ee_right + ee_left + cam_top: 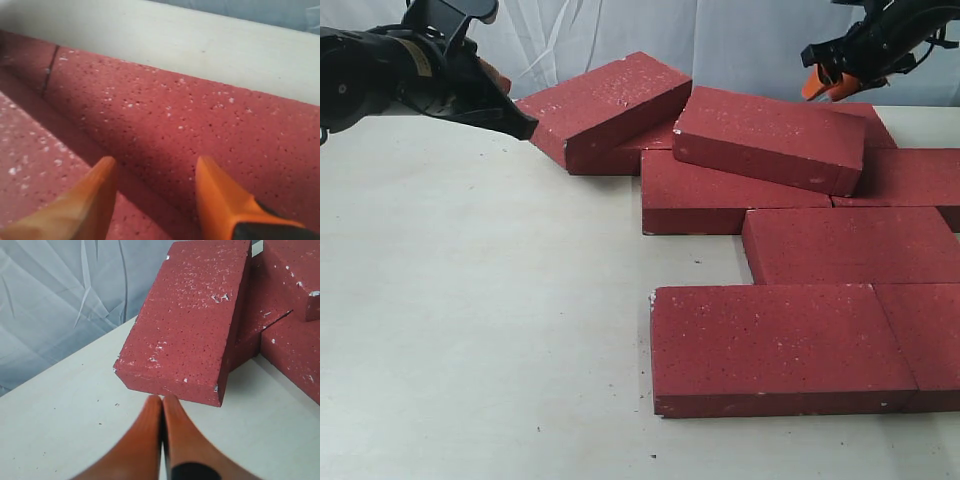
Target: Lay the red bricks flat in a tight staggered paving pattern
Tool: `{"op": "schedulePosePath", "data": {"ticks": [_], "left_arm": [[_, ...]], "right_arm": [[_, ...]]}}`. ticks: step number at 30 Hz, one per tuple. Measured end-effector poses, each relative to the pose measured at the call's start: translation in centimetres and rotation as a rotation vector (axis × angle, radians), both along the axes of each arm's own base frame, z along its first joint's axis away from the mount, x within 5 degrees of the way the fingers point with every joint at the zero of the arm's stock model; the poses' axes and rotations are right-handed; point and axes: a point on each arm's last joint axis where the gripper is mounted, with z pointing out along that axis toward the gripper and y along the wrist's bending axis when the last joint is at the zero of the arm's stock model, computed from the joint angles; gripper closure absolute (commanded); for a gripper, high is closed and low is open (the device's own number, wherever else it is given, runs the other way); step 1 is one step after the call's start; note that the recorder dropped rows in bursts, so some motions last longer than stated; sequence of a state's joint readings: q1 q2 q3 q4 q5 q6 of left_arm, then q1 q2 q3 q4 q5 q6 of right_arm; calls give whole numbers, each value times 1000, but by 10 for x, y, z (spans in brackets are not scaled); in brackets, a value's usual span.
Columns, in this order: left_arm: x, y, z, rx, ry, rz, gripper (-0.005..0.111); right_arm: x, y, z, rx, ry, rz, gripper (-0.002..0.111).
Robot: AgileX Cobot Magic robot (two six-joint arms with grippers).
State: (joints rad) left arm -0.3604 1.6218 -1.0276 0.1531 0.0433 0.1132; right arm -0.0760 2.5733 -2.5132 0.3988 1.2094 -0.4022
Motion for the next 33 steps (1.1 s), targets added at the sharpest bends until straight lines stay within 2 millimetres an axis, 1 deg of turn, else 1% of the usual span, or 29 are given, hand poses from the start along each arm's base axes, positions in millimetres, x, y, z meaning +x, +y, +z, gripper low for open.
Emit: {"op": "schedulePosePath", "data": {"ticks": [3,5,7,9,12,15,20,22,26,30,33], "left_arm": [[0,0,0,0,0,0,107],[0,0,0,0,0,0,107],[0,0,0,0,0,0,107],[0,0,0,0,0,0,107],[0,0,0,1,2,0,107],[0,0,0,2,3,0,107],[0,0,0,2,3,0,107],[0,0,0,0,0,0,107],[0,0,0,0,0,0,107],[0,0,0,0,0,0,107],[0,0,0,0,0,0,107]], "right_arm": [[-3,6,18,8,-26,6,61],[-5,12,27,9,-40,17,61],[-7,17,33,-7,-61,60,61],[-8,24,38,-40,-97,137,61],[-8,29,38,-92,-144,262,61],[-6,30,28,-128,-163,352,61],[-3,24,5,-148,-142,406,61],[-2,24,3,-148,-147,421,61],[-2,21,4,-107,-163,417,61],[-2,3,9,-6,-181,353,61],[-2,-23,12,84,-160,226,61]]}}
